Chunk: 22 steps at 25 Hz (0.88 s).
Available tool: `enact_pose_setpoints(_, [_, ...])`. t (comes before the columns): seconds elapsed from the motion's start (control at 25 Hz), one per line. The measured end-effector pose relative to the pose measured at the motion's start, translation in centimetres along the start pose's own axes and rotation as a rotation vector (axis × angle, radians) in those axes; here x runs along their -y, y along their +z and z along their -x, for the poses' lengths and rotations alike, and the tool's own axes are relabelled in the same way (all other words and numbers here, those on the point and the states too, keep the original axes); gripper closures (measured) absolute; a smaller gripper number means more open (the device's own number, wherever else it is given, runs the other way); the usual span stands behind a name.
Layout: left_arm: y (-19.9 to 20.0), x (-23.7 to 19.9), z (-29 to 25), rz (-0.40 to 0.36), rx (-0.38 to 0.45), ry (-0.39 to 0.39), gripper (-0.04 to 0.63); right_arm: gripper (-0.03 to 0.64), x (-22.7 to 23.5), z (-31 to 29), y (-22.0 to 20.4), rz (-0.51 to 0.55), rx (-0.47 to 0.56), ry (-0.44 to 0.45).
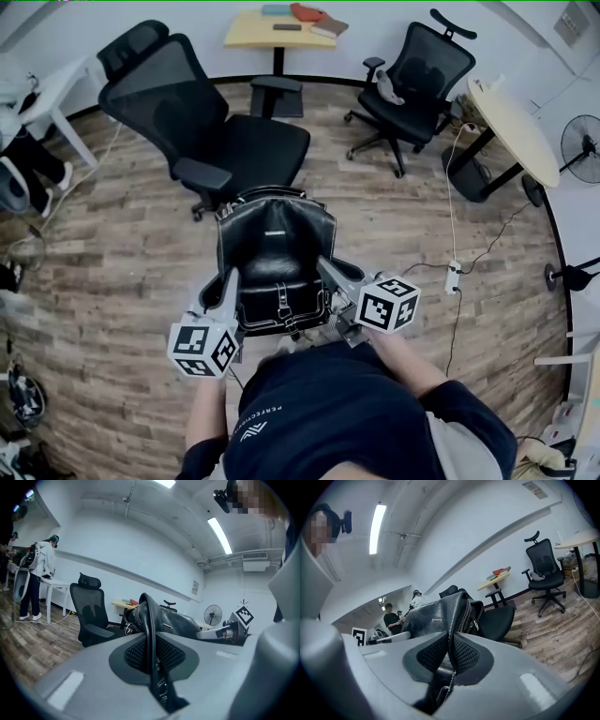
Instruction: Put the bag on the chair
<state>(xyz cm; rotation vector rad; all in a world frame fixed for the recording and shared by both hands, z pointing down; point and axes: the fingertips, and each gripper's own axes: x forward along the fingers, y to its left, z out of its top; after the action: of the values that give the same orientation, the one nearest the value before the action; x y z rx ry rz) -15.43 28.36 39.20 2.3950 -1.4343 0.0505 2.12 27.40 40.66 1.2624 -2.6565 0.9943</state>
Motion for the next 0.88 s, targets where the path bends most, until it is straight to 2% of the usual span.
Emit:
enact_pose_setpoints(0.28, [0.4,-0.8,-1.6,0.03,0.01,0.02,0.543,0.583,1.4,-2.1,1.3,0.016,-0.031,0.03])
enact_pose_setpoints(0.44, [0.7,-1.3,-3.6,0.037,0.019,0.056,0.543,0.583,3.0,-3.6,2.6,0.021,-0.047,0.061])
enact_pose_setpoints(0.68, [2.3,-1.5,-7.4,0.047,0.05,0.099,0.543,0.583,5.8,-5.8,6.1,0.048,-0.065,0.118])
enact_pose_setpoints(0.88, [4.3,-1.4,-12.0,0.032,0.049,0.114,0.543,0.583,9.0,-7.6,9.6,0.031,-0.057,0.131])
